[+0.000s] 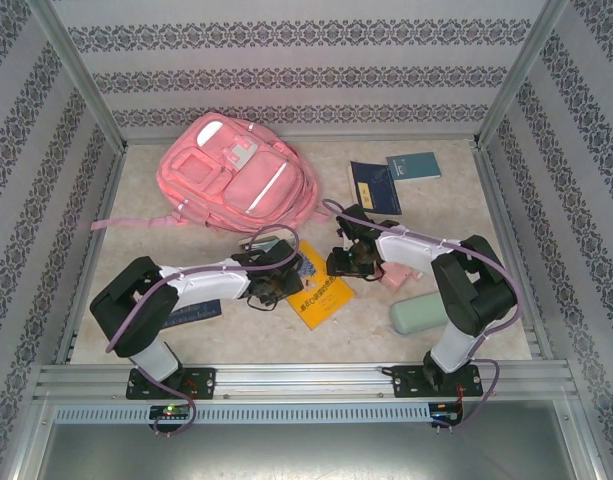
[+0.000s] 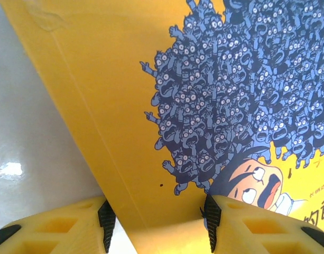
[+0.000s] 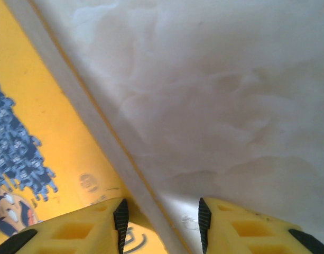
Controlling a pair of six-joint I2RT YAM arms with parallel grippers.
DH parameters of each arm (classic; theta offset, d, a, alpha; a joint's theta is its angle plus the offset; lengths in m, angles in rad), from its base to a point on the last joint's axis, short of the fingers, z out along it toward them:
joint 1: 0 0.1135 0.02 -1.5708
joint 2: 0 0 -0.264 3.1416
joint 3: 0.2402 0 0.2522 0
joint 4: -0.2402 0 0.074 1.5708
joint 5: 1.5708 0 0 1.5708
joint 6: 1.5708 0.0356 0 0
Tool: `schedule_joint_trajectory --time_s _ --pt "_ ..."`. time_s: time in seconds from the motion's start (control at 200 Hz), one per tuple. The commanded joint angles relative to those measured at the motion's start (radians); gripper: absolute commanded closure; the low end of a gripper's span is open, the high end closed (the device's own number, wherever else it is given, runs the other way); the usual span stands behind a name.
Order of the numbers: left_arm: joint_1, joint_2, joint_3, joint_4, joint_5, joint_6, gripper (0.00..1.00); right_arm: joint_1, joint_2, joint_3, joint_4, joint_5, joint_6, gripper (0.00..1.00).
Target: Pack books, pencil case, and school supplies into a backpack
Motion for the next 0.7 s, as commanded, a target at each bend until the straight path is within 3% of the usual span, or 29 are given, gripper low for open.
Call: schedule_joint_trajectory --time_s 0.0,0.285,0.525,0.694 --pt "0.026 0.065 0.027 0.107 -0.017 0.085 0.50 0.045 -0.014 -0.035 0.026 -0.108 0.040 0.58" --pt "0.064 -0.009 0.031 0.093 -0.002 0.167 0.49 0.051 -0.030 -0.009 0.028 -0.137 0.054 0.59" --pt "0.056 -0.076 -0.082 0.107 0.031 0.065 0.48 0.007 0.019 0.013 -0.024 -0.042 -0.026 0.53" --pt "0.036 -0.055 -0.116 0.148 0.046 0.029 0.48 0.003 0.062 -0.013 0.008 -0.090 -0.024 0.58"
